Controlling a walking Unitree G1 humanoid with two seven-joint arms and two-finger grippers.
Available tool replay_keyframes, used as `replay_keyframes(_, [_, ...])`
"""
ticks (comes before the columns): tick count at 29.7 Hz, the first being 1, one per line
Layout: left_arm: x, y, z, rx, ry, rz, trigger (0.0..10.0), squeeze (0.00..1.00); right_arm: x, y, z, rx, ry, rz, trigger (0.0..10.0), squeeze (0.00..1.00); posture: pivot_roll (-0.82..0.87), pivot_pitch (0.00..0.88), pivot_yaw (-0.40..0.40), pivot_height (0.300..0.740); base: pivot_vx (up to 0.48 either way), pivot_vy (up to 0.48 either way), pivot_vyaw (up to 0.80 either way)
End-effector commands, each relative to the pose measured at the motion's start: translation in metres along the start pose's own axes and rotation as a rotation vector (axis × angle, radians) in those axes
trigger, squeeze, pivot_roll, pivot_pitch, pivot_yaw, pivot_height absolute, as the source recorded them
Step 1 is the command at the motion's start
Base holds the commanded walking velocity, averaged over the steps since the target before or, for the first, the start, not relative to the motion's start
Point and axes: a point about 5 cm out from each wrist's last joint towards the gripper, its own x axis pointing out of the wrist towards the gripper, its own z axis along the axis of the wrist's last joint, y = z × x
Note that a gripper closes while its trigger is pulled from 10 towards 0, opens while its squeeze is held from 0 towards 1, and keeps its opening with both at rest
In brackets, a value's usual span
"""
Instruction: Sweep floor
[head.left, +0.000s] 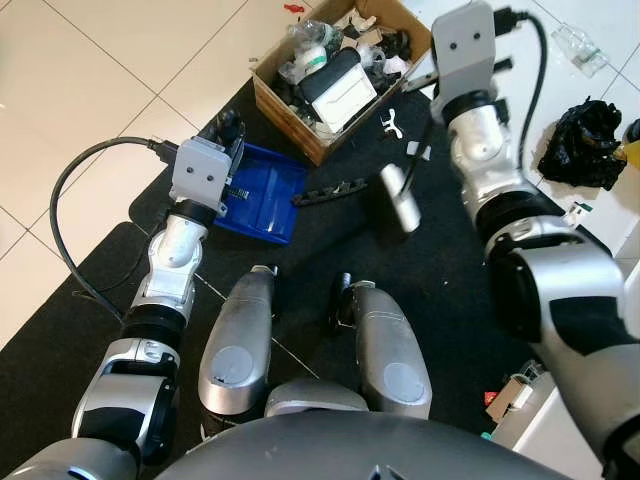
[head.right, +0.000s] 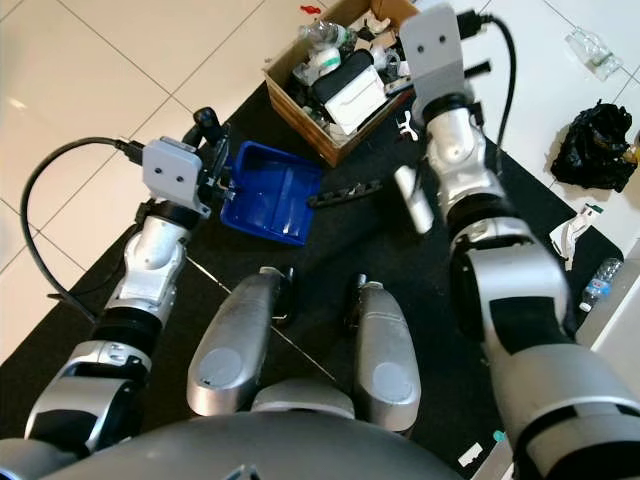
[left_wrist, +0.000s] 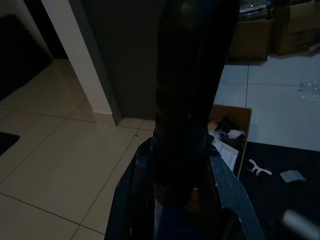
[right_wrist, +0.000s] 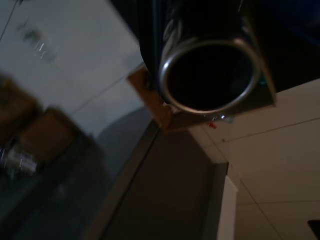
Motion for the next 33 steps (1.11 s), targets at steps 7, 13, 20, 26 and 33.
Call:
replay_keyframes(7, [-0.011,-0.010,-0.015,-0.025,0.090,-0.044,10.0,0.11,-0.006,0.008,-0.010,0.160,0.039,-0.019,10.0,0.00,0.30,0.262,-0.072,0.740,0.000,0.000,0.00])
replay_keyframes(13, [-0.010,-0.011,-0.015,-0.027,0.089,-0.043,10.0,0.11,0.000,0.004,-0.001,0.329,0.002,-0.041,10.0,0.00,0.30,0.253,-0.075,0.740,0.000,0.000,0.00])
replay_keyframes(20, [-0.009,-0.012,-0.015,-0.031,0.088,-0.043,10.0,0.11,0.006,0.003,0.010,0.463,-0.043,-0.067,10.0,0.00,0.29,0.253,-0.079,0.740,0.000,0.000,0.00])
replay_keyframes(26, [-0.007,-0.014,-0.015,-0.036,0.087,-0.042,10.0,0.11,0.009,-0.007,0.013,0.611,-0.049,-0.168,10.0,0.00,0.28,0.250,-0.085,0.740,0.000,0.000,0.00])
replay_keyframes(33, [-0.005,-0.016,-0.015,-0.039,0.087,-0.041,10.0,0.11,0.010,-0.023,0.013,0.654,-0.068,-0.248,10.0,0.00,0.27,0.245,-0.089,0.740,0.000,0.000,0.00])
